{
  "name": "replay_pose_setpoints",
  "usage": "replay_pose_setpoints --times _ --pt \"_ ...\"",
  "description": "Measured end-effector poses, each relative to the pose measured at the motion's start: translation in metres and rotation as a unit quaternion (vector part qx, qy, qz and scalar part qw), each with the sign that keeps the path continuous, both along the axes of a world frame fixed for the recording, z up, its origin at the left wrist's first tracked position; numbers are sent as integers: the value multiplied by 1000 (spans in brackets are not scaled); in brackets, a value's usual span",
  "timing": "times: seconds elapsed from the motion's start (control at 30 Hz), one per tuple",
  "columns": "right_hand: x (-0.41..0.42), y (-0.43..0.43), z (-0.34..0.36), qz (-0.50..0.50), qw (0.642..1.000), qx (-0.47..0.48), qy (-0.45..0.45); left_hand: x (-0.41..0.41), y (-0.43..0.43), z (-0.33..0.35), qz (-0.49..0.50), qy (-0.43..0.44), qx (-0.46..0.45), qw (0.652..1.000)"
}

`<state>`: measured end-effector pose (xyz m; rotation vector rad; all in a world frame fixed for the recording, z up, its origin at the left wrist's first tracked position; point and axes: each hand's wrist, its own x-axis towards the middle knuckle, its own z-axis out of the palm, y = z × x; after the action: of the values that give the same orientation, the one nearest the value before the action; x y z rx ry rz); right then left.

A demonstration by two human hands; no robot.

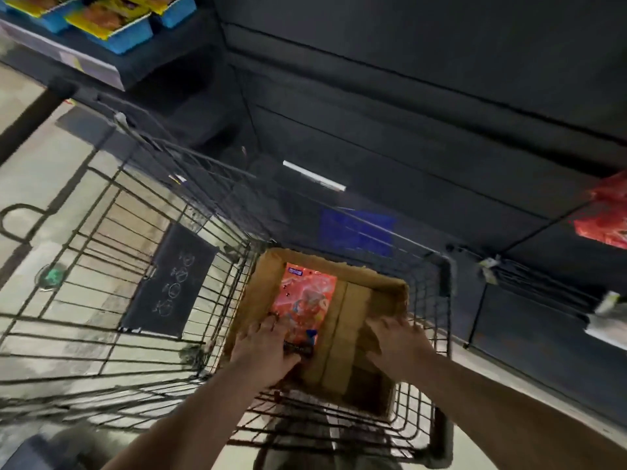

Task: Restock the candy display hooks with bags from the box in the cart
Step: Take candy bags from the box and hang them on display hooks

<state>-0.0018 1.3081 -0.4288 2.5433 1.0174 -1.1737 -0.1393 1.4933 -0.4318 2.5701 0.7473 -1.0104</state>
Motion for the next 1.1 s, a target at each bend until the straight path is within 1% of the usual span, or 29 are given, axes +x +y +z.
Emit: replay_pose_setpoints --times 0.27,0.4,0.47,0.57,0.7,0.77,0.8,0.9,0.97,1.03,1.1 --pt "-9 62 -69 -89 993 -39 63 5 72 -84 -1 38 -35 999" --pt "-11 88 -113 -137 982 -63 109 10 92 -127 2 43 -60 997" --pt "-13 100 -131 -183 974 -58 123 14 96 -144 9 48 -79 996" --pt "-14 115 -156 -270 951 -38 147 20 98 -169 30 53 -107 992" --pt "-13 129 -193 -355 920 -6 166 28 100 -197 107 46 -147 982" --pt "-15 134 -209 -416 890 24 184 31 102 -211 153 42 -179 971" --pt "-16 136 -218 -455 867 36 199 31 103 -218 178 43 -196 963" --pt "-17 145 -234 -557 803 64 205 31 107 -238 255 24 -234 938" --pt "-19 150 -244 -598 775 69 190 33 107 -248 290 18 -254 923" --pt "-22 151 -253 -638 745 75 179 36 106 -256 309 10 -258 915" --pt "-24 150 -260 -655 727 81 188 39 105 -262 323 12 -249 913"
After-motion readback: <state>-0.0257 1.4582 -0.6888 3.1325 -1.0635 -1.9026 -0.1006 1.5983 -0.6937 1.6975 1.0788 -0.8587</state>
